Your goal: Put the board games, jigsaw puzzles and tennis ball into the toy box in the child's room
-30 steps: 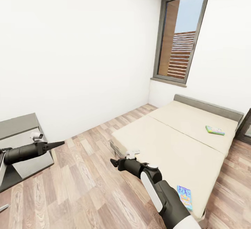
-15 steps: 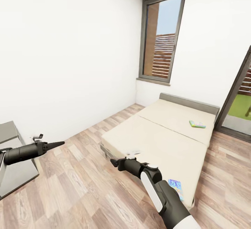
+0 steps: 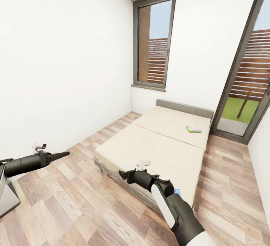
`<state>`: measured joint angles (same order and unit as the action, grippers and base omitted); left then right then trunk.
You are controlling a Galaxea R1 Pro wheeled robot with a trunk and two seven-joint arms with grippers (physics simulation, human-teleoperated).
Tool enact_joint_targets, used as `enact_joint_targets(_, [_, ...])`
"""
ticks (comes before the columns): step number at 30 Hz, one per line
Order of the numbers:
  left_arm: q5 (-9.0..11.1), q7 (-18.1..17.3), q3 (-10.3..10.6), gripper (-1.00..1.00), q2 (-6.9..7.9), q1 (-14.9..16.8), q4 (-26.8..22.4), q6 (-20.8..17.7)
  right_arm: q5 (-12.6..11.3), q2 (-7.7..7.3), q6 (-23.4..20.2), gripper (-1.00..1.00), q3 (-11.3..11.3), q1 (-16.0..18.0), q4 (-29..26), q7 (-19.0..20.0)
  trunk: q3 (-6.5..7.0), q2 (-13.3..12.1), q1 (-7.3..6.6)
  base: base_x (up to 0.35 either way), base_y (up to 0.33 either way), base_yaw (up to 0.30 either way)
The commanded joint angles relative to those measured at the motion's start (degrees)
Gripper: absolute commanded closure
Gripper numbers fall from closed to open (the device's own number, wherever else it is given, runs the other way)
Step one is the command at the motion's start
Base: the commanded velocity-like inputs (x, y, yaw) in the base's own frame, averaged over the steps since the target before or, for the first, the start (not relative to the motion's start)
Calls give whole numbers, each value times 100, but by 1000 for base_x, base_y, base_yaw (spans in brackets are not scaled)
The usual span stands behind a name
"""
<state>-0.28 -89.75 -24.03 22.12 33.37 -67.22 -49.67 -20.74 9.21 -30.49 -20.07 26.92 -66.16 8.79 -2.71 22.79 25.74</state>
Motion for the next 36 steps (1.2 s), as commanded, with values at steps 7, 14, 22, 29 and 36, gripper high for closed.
enact_joint_targets(7, [-4,-25,-2,-100,3,3,-2,-61,-9,2,-27,-100,3,6,-3,9,6,13,4,0,0,-281])
enact_joint_targets(14, [-7,-25,2,-100,-2,3,-2,-61,-9,2,-27,-100,3,6,-3,9,25,13,4,0,0,-281])
enact_joint_targets(22, [-8,-25,3,-100,2,3,-2,-61,-9,2,-27,-100,3,6,-3,9,48,13,4,0,0,-280])
enact_joint_targets(29, [-8,-25,10,-100,-7,3,-5,-61,-9,2,-27,-100,3,6,-7,9,67,13,4,0,56,-280])
enact_joint_targets(36, [-1,-25,38,-100,-37,3,-5,-63,-8,0,-33,-100,3,6,-33,9,87,13,4,0,167,-280])
